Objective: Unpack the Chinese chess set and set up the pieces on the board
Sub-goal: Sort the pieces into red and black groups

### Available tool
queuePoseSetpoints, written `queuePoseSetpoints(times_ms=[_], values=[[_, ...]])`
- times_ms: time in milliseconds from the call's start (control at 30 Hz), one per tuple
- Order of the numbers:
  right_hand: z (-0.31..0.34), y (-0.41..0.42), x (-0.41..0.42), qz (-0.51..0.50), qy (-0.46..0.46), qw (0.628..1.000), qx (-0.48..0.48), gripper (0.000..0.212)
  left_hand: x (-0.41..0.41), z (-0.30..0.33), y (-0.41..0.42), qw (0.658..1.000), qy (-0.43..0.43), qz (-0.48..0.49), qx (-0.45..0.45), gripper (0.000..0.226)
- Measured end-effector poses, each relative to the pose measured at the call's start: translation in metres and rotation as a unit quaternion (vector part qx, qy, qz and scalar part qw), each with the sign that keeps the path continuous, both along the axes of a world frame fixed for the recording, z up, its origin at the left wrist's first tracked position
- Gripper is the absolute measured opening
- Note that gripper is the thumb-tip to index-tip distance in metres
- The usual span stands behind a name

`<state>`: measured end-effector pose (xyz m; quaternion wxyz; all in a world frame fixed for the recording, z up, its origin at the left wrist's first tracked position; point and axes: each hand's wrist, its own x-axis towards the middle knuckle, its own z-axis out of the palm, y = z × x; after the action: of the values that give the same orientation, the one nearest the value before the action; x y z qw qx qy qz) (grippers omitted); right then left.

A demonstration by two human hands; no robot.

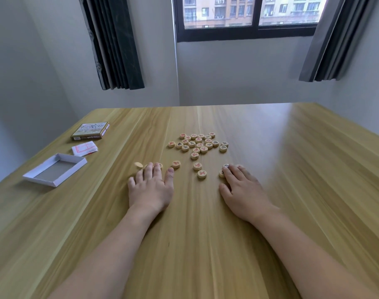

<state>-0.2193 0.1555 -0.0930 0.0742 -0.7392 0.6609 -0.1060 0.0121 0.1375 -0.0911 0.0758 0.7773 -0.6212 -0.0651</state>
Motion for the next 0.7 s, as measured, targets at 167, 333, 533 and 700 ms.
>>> queuePoseSetpoints(times_ms=[167,333,533,700], values=[[-0.003,0.029,0.006,-0.008,0.006,1.000,0.004,0.063,0.002,0.002,0.017,1.000,0.002,-0.014,0.000,0.071],[-0.003,0.054,0.020,0.015,0.011,1.000,-0.001,0.063,0.001,0.001,0.029,0.998,0.038,-0.032,-0.031,0.073],[-0.001,0.060,0.021,0.030,0.012,0.999,-0.017,0.060,-0.008,-0.002,0.051,0.989,0.047,-0.139,-0.028,0.066],[-0.003,0.059,0.021,0.050,0.016,0.998,-0.045,0.058,-0.020,0.002,0.060,0.967,0.073,-0.242,-0.013,0.057]])
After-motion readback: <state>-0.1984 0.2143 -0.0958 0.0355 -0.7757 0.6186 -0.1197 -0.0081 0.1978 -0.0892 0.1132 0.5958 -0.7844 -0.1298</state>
